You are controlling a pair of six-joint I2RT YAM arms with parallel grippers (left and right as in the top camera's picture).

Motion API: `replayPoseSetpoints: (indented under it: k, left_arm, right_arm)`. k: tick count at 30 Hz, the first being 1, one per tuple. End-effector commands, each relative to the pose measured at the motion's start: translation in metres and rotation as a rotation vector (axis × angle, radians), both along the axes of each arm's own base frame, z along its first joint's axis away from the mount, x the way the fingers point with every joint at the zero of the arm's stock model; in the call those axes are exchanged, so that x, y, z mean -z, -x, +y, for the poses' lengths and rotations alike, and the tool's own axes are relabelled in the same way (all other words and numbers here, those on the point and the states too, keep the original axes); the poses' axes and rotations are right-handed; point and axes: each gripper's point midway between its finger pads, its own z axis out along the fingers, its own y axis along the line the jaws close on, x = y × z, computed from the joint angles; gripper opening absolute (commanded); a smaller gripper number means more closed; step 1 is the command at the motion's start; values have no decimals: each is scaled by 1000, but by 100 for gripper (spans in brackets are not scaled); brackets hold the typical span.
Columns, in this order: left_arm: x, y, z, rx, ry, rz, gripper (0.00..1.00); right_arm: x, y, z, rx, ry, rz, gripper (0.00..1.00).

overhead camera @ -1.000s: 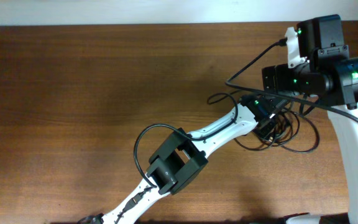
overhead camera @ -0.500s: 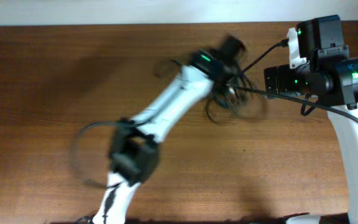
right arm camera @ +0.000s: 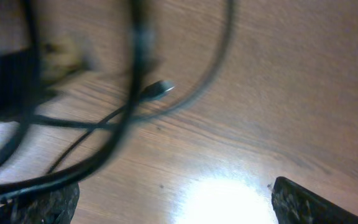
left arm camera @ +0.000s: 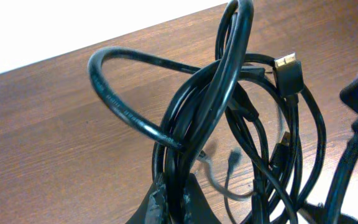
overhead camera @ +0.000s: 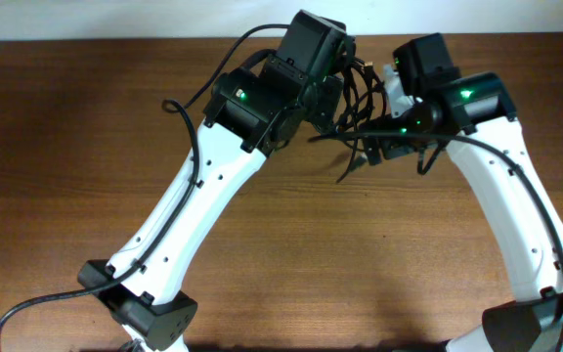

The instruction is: Untangle cables

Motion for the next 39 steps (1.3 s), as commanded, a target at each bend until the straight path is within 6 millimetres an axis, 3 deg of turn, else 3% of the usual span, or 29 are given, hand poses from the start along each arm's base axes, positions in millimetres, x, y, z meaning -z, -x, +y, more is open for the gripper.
replayPoseSetpoints:
  k: [1, 5, 10, 14, 18, 22, 26, 31, 39]
  left_arm:
    - [-5, -5, 6, -20, -8, -25, 0]
    - [-6, -5, 6, -21, -8, -26, 0]
    - [-9, -15, 17, -54, -5, -45, 0]
    - [3, -27, 26, -79, -22, -28, 0]
    - [23, -48, 16, -84, -23, -26, 0]
    - [22, -61, 8, -86, 3, -64, 0]
    - [22, -62, 8, -84, 2, -68, 0]
    - [20, -58, 10, -81, -5, -53, 0]
    - [-17, -45, 19, -74, 0, -77, 0]
  right_arm:
    - [-4, 2, 15, -39, -18, -20, 98]
    - [-4, 2, 17, -39, -22, -20, 98]
    - [-4, 8, 35, -82, -109, 10, 99]
    - [-16, 9, 39, -96, -106, -33, 99]
    - [-41, 9, 41, -104, -127, -99, 99]
    - [-38, 18, 62, -161, -126, -89, 99]
    - [-39, 22, 76, -193, -81, -117, 99]
    - [-15, 19, 79, -190, -61, -62, 99]
    - [14, 7, 91, -197, -49, -26, 99]
